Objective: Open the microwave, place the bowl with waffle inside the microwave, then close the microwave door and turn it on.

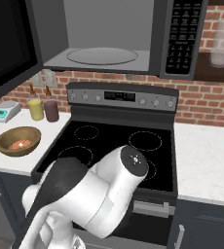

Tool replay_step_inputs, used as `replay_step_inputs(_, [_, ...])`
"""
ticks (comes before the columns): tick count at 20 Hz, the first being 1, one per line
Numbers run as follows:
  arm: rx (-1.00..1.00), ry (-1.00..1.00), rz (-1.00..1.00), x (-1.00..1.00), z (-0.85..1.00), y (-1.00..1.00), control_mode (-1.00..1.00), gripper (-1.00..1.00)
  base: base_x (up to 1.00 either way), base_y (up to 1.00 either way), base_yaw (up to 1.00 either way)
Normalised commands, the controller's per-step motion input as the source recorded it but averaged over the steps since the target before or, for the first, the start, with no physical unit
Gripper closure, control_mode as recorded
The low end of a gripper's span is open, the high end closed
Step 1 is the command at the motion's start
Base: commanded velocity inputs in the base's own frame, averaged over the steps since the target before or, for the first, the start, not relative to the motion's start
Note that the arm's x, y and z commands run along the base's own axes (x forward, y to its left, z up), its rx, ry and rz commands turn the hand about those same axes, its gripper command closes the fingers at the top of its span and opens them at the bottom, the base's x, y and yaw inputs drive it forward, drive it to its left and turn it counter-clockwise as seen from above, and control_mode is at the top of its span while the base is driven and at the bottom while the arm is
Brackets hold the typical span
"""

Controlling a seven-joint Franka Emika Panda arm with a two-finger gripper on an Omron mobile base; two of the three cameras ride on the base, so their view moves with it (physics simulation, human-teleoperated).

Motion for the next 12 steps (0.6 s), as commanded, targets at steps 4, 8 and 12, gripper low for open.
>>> replay_step_inputs(4, [0.52,-0.10,0.35,0.56,-0.12,0.00,-1.00,-1.00,0.00,0.00,0.00])
replay_step_inputs(8, [0.41,0.00,0.14,0.52,-0.02,0.34,-1.00,-1.00,0.00,0.00,0.00])
replay_step_inputs(12, [0.11,0.00,0.00,0.41,0.00,0.57,-1.00,-1.00,0.00,0.00,0.00])
